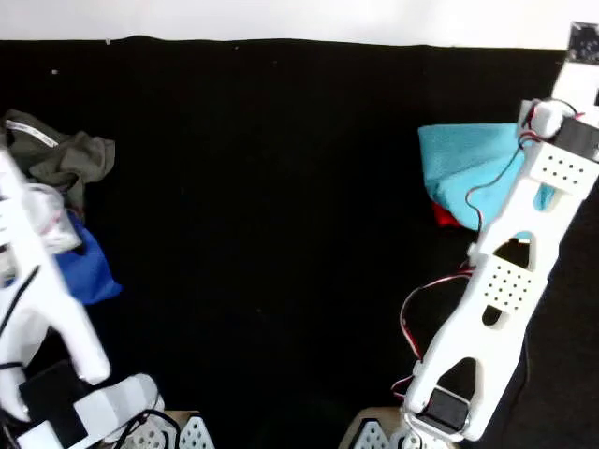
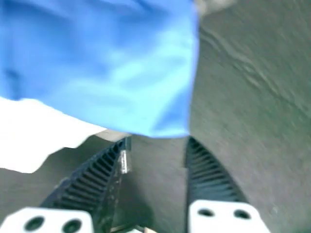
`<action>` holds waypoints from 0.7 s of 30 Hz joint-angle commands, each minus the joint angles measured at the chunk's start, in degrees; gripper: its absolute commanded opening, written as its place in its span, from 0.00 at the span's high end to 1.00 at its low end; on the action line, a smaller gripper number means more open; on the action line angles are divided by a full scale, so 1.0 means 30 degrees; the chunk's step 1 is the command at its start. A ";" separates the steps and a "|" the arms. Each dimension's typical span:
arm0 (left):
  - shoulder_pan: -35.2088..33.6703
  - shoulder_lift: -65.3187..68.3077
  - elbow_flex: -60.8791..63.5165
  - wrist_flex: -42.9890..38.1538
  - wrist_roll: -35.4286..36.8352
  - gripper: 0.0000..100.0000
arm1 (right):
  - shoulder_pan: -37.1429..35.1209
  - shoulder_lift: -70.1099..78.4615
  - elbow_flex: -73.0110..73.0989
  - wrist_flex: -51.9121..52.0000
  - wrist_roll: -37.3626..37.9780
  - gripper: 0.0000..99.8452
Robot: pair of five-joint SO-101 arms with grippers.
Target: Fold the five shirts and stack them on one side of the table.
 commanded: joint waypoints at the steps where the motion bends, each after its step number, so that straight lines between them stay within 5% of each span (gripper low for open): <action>1: -0.2769 0.0015 -0.1538 0.0117 -0.1407 0.78 | -0.1128 -0.2652 -0.1744 0.2388 -0.0088 0.88; 6: -0.5348 0.2418 -0.3150 -0.1495 -0.2784 0.78 | -0.3150 -0.4586 -0.1744 0.5582 -0.0029 0.88; 13: -0.7194 0.8659 -0.7780 -0.3165 -0.2842 0.78 | -0.4703 -0.6755 -0.0894 0.5612 -0.0029 0.87; 21: -0.7018 1.4637 -1.3612 -0.3165 -0.3048 0.78 | -0.6432 -1.5956 0.8571 0.5612 -0.0059 0.88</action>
